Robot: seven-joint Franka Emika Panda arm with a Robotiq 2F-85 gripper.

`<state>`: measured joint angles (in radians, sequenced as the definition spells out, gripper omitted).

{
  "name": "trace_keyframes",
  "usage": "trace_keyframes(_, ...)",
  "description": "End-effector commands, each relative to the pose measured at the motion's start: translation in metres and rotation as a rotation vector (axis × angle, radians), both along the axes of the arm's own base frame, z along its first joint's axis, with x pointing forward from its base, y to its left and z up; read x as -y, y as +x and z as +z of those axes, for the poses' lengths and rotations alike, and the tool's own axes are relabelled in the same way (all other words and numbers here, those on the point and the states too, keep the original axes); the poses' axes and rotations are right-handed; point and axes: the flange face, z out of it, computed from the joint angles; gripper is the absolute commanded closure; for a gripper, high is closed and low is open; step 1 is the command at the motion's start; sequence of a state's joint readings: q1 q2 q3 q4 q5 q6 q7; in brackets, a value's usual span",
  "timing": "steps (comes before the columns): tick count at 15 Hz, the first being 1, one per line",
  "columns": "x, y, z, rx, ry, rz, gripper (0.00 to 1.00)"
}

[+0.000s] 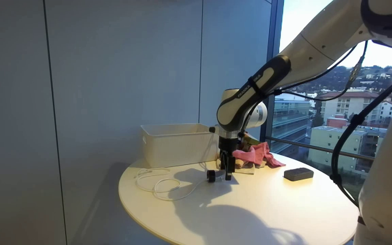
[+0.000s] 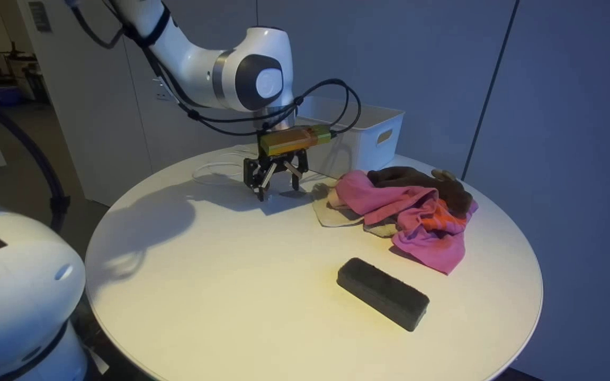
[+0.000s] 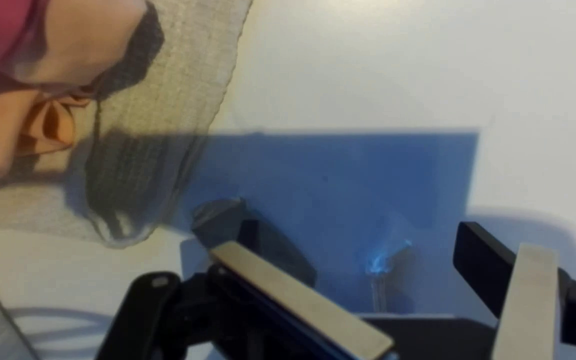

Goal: Thread the lace on the table into the hole of a masking tape

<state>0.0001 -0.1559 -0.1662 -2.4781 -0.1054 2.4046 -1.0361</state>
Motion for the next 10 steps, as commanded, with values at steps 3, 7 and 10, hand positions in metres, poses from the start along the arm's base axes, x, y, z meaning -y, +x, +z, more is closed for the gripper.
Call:
trace_keyframes(3,-0.0107,0.0151,-0.0311,-0.007,-0.011,0.044,0.0)
trace_keyframes(7,-0.007,0.0168,-0.0294,0.005,0.005,0.044,0.4)
trace_keyframes(10,-0.0069,0.017,-0.0291,0.001,0.024,0.052,0.63)
